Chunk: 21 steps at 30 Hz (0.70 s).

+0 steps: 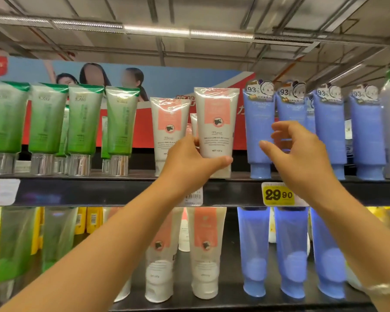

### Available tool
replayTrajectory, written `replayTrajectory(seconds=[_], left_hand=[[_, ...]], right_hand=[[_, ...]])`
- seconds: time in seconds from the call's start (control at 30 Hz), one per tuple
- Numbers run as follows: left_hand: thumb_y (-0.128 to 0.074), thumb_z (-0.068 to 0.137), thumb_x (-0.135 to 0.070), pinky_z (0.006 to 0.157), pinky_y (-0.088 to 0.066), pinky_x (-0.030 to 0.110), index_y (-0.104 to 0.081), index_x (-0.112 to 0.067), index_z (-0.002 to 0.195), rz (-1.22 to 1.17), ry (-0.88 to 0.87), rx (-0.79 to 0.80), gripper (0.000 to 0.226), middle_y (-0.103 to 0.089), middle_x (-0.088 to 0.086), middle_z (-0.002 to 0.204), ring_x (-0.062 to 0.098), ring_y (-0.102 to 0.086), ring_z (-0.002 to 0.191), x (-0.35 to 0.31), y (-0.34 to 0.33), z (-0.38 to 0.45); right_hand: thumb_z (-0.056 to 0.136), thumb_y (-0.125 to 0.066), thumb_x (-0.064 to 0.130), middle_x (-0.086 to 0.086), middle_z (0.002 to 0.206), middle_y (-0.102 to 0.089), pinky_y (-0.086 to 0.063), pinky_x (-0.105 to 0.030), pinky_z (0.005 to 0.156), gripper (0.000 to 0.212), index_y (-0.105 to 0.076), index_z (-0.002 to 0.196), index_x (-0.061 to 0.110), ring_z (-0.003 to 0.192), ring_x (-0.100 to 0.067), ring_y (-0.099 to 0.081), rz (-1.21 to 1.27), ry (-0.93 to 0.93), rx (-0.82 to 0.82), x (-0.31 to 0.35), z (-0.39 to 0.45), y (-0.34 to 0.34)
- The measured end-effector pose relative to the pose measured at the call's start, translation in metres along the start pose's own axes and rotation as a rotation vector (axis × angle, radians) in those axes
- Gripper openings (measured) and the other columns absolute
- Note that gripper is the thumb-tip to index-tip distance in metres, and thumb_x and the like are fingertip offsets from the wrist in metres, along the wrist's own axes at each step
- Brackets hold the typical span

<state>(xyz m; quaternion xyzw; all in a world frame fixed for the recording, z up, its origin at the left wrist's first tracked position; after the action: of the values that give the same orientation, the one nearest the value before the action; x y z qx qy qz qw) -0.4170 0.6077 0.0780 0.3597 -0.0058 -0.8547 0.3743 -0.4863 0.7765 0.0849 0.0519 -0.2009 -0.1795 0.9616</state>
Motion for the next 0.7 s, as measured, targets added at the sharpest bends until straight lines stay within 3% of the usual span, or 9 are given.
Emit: replayTrajectory(seconds=[0.1, 0.27, 0.43, 0.53, 0.7], left_hand=[[-0.076, 0.074, -0.034, 0.047, -0.042, 0.006, -0.056, -0.025, 0.104, 0.05, 0.017, 0.009, 0.037, -0.064, -0.009, 0.097, 0.003, -0.06, 0.083, 0.005, -0.003, 0.005], [-0.075, 0.074, -0.034, 0.041, -0.04, 0.006, -0.053, -0.026, 0.096, 0.181, 0.014, 0.019, 0.033, -0.059, -0.008, 0.091, 0.001, -0.054, 0.072, 0.006, -0.005, 0.011], [-0.076, 0.074, -0.035, 0.055, -0.036, 0.01, -0.054, -0.023, 0.103, 0.277, 0.031, 0.01, 0.038, -0.062, -0.002, 0.103, 0.011, -0.056, 0.088, 0.007, -0.003, 0.014], [-0.077, 0.073, -0.034, 0.053, -0.035, 0.009, -0.052, -0.019, 0.107, 0.322, 0.011, -0.058, 0.044, -0.062, 0.0, 0.108, 0.013, -0.058, 0.093, 0.005, -0.006, 0.01], [-0.076, 0.075, -0.034, 0.063, -0.039, 0.018, -0.049, -0.01, 0.112, 0.408, 0.007, -0.14, 0.052, -0.061, 0.007, 0.115, 0.024, -0.058, 0.106, 0.004, -0.013, 0.008]], right_hand=[[0.088, -0.063, 0.024, -0.011, 0.124, -0.057, -0.04, -0.031, 0.086, 0.047, -0.047, 0.13, 0.008, 0.111, -0.026, -0.054, -0.126, -0.027, 0.042, -0.009, -0.002, -0.002], [0.087, -0.065, 0.027, -0.014, 0.119, -0.058, -0.036, -0.028, 0.075, 0.047, -0.048, 0.124, 0.004, 0.103, -0.029, -0.056, -0.185, -0.095, 0.105, -0.019, -0.001, -0.011], [0.086, -0.065, 0.029, -0.015, 0.118, -0.059, -0.045, -0.035, 0.079, 0.044, -0.048, 0.12, 0.006, 0.103, -0.03, -0.057, -0.188, -0.11, 0.171, -0.024, 0.004, -0.019], [0.086, -0.065, 0.032, -0.014, 0.119, -0.058, -0.043, -0.033, 0.074, 0.045, -0.046, 0.118, 0.007, 0.102, -0.029, -0.057, -0.184, -0.141, 0.177, -0.025, 0.01, -0.022], [0.084, -0.068, 0.033, -0.012, 0.116, -0.053, -0.039, -0.031, 0.069, 0.05, -0.042, 0.117, 0.007, 0.093, -0.022, -0.049, -0.104, -0.229, 0.191, -0.026, 0.016, -0.031]])
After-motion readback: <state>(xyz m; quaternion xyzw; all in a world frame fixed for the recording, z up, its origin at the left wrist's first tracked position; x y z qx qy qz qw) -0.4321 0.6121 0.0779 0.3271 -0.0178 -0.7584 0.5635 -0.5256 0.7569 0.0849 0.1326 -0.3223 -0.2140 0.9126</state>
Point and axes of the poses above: each hand's wrist, its own z-axis towards the middle knuckle, its own y-axis out of the back of the hand, x = y × z, the point moved 2 cm from there along z, towards the middle knuckle
